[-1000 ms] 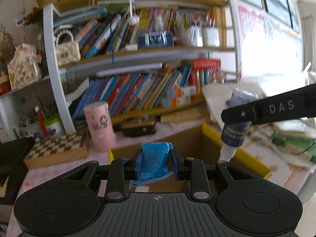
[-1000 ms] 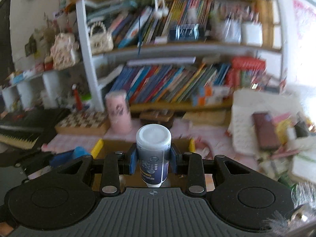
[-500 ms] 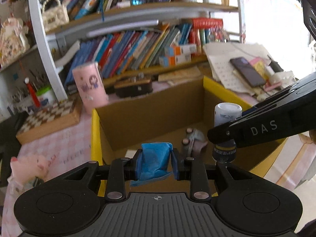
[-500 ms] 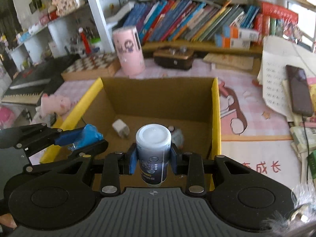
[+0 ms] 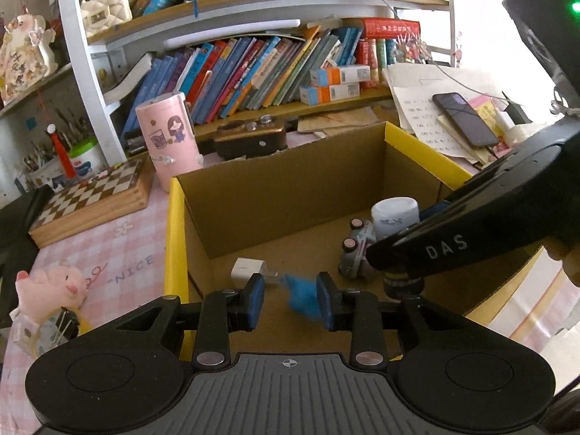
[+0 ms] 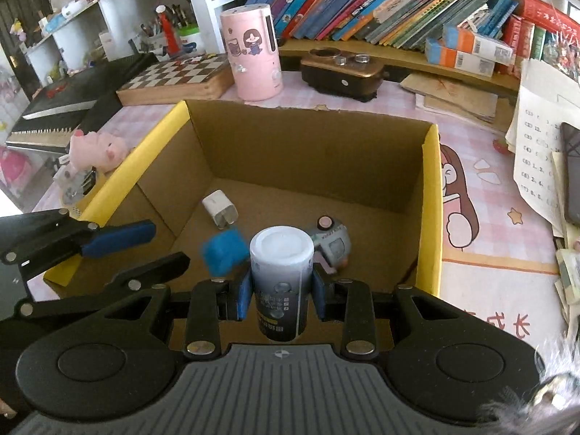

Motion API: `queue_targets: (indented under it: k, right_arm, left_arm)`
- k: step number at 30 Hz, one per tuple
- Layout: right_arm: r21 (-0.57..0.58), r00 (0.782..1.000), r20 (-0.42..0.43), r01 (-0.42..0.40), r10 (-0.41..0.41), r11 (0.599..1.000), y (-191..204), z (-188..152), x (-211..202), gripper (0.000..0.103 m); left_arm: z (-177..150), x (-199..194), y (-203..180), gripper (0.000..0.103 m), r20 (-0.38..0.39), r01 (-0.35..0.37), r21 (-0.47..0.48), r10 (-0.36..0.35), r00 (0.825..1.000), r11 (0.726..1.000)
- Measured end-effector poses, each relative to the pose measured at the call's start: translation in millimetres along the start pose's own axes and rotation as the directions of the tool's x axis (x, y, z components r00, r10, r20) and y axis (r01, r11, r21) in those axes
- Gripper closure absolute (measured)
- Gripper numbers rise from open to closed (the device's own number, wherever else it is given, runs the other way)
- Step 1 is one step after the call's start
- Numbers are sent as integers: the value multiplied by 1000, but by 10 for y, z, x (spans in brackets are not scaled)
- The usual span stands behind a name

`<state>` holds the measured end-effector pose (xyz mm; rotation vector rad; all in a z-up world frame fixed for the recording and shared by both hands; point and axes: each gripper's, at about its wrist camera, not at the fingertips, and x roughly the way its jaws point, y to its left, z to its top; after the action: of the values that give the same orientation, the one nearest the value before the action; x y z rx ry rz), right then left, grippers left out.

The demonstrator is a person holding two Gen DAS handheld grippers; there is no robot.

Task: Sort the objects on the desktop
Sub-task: 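Lower the tube and blue cloth into the yellow box with both tools, then open both tools releasing the tube and cloth into the box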

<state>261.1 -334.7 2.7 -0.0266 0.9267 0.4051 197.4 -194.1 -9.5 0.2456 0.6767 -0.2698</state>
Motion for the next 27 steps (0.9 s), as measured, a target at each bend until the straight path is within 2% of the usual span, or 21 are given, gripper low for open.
queue_targets:
  k: [1,3,6,11,18,22,27]
  right_arm:
    - [1,1000,-2,-1,1,1000,-3,14,13,72]
    - [12,1000,-3,-2,2,1000,-15,28,32,71]
    - [41,1000,10,-21,21,999,-28,37,25,61]
    - [55,999,47,-28,26,998,3,52,-47,46]
    - [58,991,133,15,-23,998,162,34,-272,42]
    - [59,972,222,66,-78,996,279,-31,-494,40]
    - [130,937,298,149,-182,980,395,-184,-727,36]
  left_arm:
    - [-2,-9,-1,65,5,-14,2,14,1000,1000]
    - [-4,-48,-2,53,22,-37,10,36,999,999]
    - [-9,-120,11,41,55,-49,13,49,997,999]
    - [6,-236,67,34,108,-70,9,68,992,998]
    - [1,-496,233,22,173,-92,-62,101,980,994]
    - [-43,-666,349,18,204,-82,-95,100,974,992]
    - [-172,-810,441,12,217,-61,-114,84,973,992]
